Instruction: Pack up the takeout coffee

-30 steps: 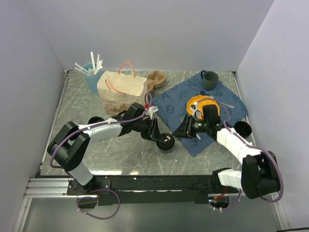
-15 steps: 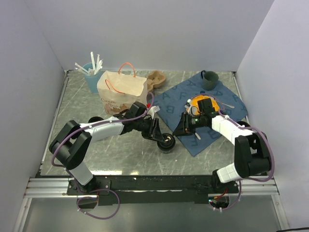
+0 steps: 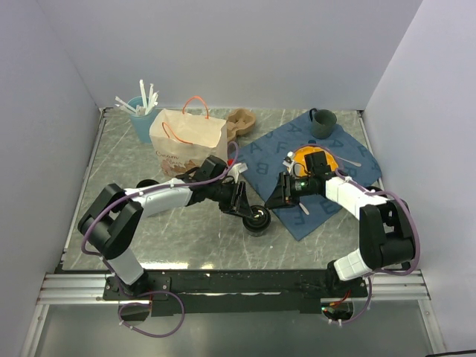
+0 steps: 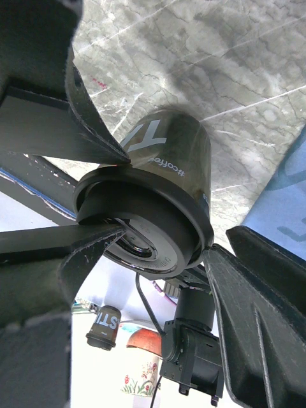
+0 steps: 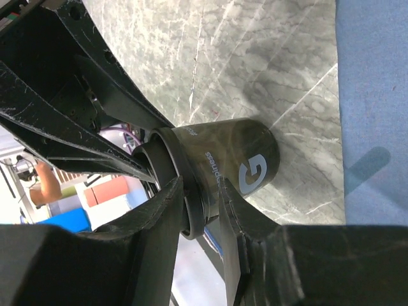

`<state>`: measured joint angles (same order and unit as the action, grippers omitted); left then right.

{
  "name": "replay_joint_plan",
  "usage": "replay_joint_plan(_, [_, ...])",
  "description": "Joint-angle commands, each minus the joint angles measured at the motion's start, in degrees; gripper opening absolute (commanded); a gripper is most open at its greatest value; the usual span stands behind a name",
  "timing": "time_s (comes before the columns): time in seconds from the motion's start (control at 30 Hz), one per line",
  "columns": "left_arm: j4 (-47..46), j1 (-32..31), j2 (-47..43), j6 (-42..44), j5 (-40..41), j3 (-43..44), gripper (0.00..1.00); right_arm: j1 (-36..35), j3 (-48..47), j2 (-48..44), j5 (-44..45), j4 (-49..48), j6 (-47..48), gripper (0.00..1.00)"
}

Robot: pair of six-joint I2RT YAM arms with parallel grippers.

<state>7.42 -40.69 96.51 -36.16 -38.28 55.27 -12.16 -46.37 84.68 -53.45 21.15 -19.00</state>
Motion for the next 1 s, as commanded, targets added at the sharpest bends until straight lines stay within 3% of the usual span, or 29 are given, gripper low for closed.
replay_joint_plan(0.0, [12.79, -1.15, 6.76, 6.72, 13.94, -4.82, 0.44, -0.05, -0.12, -0.13, -1.3, -1.2, -0.33, 0.36])
replay_joint_plan(0.7, [13.06, -1.15, 7.03, 7.16, 14.03, -4.47, 0.44, 0.03, 0.76, -0.75, -2.71, 2.05, 1.69, 0.36])
replay_joint_plan(0.97, [12.97, -1.15, 7.03, 7.07, 14.2, -4.73, 0.44, -0.14, 7.42, 0.66, -1.92, -4.86, -2.61, 0.32])
